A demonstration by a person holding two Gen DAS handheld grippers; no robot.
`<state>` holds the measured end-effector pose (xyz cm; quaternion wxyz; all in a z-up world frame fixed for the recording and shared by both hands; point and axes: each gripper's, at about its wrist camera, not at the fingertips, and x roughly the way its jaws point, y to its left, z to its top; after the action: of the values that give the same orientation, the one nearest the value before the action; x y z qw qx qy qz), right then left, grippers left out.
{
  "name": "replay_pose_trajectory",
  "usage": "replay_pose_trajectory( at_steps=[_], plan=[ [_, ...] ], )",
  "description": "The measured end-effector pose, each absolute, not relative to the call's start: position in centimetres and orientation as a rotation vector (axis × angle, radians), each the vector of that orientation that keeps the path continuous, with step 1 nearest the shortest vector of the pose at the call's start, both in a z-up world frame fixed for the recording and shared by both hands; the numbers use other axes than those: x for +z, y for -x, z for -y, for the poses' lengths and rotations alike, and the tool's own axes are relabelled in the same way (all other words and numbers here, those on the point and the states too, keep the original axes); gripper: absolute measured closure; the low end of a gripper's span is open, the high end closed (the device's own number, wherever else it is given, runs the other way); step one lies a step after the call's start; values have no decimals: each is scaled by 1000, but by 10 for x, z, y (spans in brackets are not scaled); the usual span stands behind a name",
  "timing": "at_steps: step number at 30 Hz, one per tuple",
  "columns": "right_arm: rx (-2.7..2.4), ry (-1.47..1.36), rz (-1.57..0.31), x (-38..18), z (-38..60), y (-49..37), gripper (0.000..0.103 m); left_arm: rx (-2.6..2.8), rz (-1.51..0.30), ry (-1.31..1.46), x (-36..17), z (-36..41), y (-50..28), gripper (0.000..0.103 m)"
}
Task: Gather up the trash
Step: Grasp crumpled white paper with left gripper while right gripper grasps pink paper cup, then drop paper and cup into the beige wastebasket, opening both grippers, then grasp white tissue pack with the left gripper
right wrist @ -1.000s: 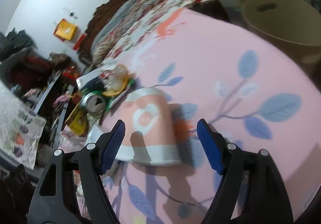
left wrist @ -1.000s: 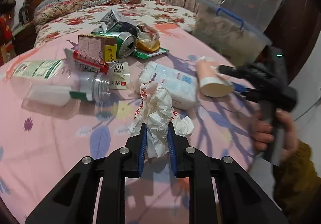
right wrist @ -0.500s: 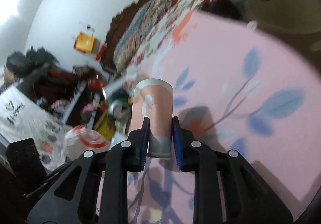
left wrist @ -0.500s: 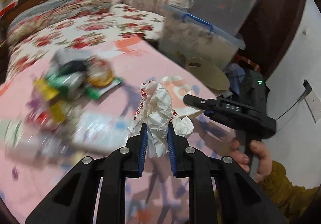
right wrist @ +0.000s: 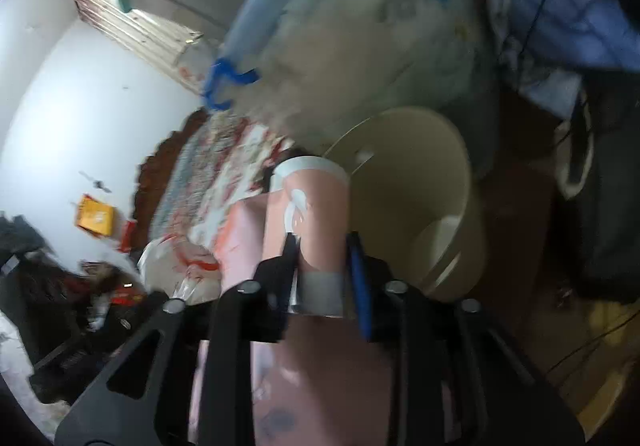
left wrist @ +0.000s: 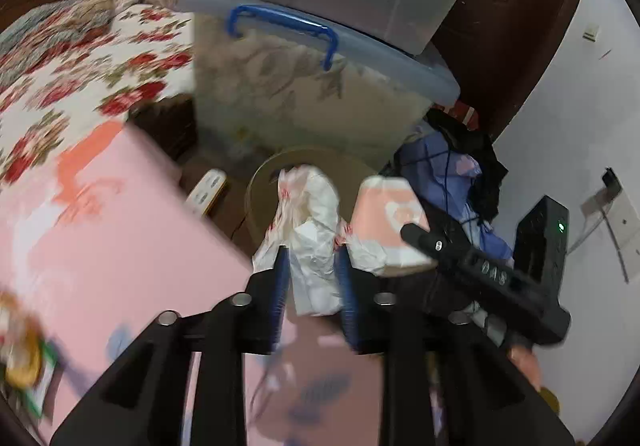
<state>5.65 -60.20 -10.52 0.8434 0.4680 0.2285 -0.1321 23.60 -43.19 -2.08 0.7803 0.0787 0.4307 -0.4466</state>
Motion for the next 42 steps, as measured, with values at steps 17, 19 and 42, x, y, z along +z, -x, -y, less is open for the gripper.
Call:
replay_pose_trajectory(
  at_steps=[17, 19, 42],
  plan=[
    [147, -826, -625, -94, 453, -96, 63, -936, -861, -91, -5, 210, -121, 37],
    [240, -788, -681, -95, 412, -108, 64, -884, -883, -81, -15, 174, -110, 37],
    [500, -498, -862, -86, 245, -81, 64, -522, -999, 211, -64, 37, -134, 16]
  ],
)
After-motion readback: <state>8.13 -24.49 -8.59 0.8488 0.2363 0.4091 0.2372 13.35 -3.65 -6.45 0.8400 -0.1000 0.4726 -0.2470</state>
